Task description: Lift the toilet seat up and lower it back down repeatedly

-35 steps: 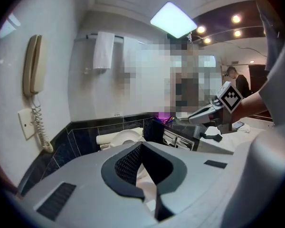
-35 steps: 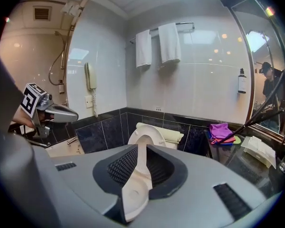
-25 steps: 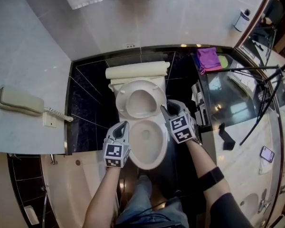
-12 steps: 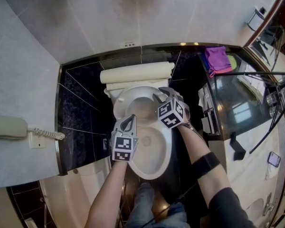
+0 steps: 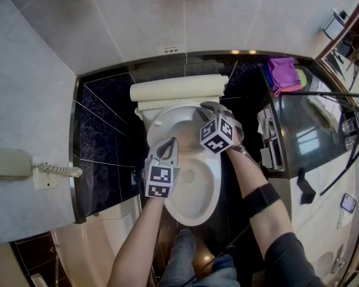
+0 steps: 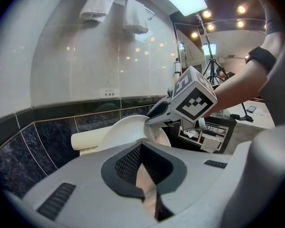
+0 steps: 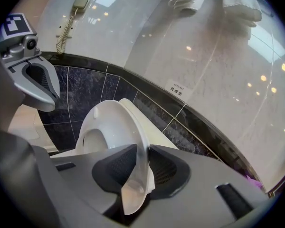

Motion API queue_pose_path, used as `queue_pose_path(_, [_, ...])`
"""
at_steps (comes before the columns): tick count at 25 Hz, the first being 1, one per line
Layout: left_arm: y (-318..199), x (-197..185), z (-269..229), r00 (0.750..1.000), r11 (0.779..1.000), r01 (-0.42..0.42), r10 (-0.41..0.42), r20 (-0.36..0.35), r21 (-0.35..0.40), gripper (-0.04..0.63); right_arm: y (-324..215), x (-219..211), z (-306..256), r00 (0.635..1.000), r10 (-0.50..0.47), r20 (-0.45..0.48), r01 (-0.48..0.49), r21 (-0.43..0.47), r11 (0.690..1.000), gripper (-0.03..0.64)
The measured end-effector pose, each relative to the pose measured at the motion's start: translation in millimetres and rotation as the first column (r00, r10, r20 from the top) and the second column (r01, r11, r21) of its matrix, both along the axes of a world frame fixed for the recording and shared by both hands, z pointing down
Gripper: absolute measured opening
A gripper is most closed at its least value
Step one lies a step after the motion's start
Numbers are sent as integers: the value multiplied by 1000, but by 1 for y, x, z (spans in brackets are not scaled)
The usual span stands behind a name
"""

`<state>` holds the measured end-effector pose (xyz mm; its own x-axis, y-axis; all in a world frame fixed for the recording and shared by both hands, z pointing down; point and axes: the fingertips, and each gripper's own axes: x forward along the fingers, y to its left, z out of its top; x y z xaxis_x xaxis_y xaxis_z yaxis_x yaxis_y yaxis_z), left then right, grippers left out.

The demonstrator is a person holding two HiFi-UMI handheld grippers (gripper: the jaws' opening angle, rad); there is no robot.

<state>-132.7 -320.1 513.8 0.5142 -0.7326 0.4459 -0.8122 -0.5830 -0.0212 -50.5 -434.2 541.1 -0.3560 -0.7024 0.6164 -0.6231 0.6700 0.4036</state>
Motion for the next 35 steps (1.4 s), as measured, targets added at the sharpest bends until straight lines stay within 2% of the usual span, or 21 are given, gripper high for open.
queue_pose_path(11, [33,0,16,1000,998,28,-29,0,-50,-5,43,0,-12,998,-40,-48,42,32,999,94])
queue_pose_path(23, [124,13,43,989,980,142,-146,-18,-136,-5,163,4,-16,992,-110,-58,114,61,992,86])
queue_pose_path(32, [172,15,63,974,965,223,-225,3,-136,-5,254,7,5,975,-197,-102,202,47,978,87])
queue_pose_path(35, [185,13,66,966,957,254,-259,-15,-140,-5,283,7,16,963,-233,-132,240,37,970,89])
